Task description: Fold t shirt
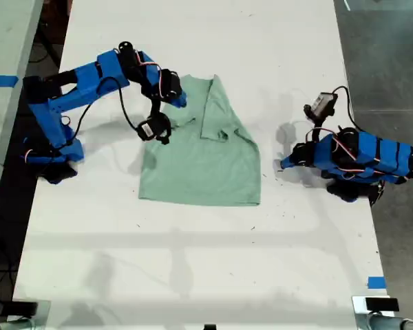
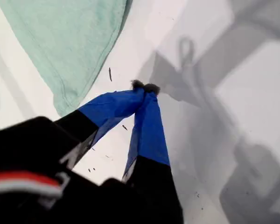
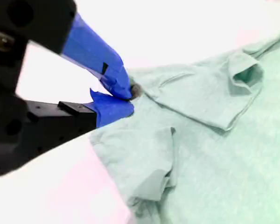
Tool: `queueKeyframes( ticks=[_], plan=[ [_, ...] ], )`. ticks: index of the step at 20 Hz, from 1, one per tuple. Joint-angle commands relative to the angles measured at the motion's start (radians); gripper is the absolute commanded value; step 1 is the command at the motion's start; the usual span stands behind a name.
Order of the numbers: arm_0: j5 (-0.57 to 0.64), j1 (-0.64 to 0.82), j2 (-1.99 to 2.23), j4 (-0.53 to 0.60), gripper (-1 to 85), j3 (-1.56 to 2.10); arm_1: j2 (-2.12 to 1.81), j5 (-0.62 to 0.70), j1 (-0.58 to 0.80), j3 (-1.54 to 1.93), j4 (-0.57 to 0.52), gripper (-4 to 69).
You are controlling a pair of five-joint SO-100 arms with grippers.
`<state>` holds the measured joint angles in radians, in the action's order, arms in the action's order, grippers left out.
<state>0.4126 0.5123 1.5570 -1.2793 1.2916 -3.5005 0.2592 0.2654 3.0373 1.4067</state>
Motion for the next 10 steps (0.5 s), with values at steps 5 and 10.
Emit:
queueKeyframes(
  ticks=[5,10],
  plan=[
    [-0.032,-0.086,-0.216,0.083,-0.1,-0.183,-0.009,0.020,-0.008,0.038,-0.028,-2.9],
    [-0.032,-0.084,-0.264,0.071,-0.1,-0.181,-0.009,0.021,-0.008,0.038,-0.028,-2.9]
  ],
)
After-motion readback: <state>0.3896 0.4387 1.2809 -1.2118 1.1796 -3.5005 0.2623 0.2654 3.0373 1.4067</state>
